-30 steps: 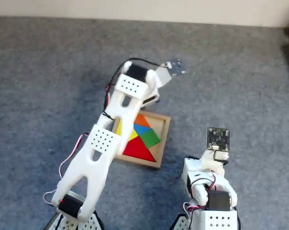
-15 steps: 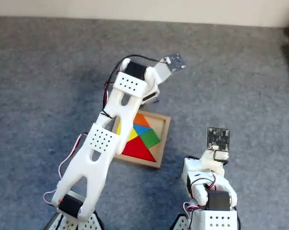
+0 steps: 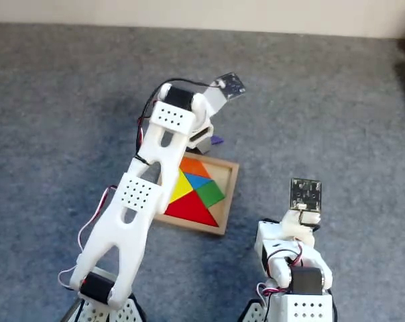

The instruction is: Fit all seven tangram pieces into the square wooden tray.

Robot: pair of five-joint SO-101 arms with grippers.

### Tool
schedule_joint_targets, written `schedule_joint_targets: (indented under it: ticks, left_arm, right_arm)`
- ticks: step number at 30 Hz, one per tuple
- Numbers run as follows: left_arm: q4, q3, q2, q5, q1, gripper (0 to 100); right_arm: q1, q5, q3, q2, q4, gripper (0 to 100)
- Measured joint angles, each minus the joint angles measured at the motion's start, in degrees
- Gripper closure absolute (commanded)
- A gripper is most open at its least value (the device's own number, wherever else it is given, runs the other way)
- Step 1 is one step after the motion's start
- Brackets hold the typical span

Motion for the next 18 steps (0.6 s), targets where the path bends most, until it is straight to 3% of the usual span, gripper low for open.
schedule_joint_targets:
  ticks: [12, 18]
  left_arm:
    - [-0.2, -1.2, -0.4, 0.2, 0.0, 77]
    - [-0.2, -1.1, -3.7, 3.7, 0.2, 77]
  right_arm:
    - [0.0, 0.0, 0.0, 0.0, 0.0, 98.7]
    - [0.0, 0.0, 0.0, 0.0, 0.0, 98.7]
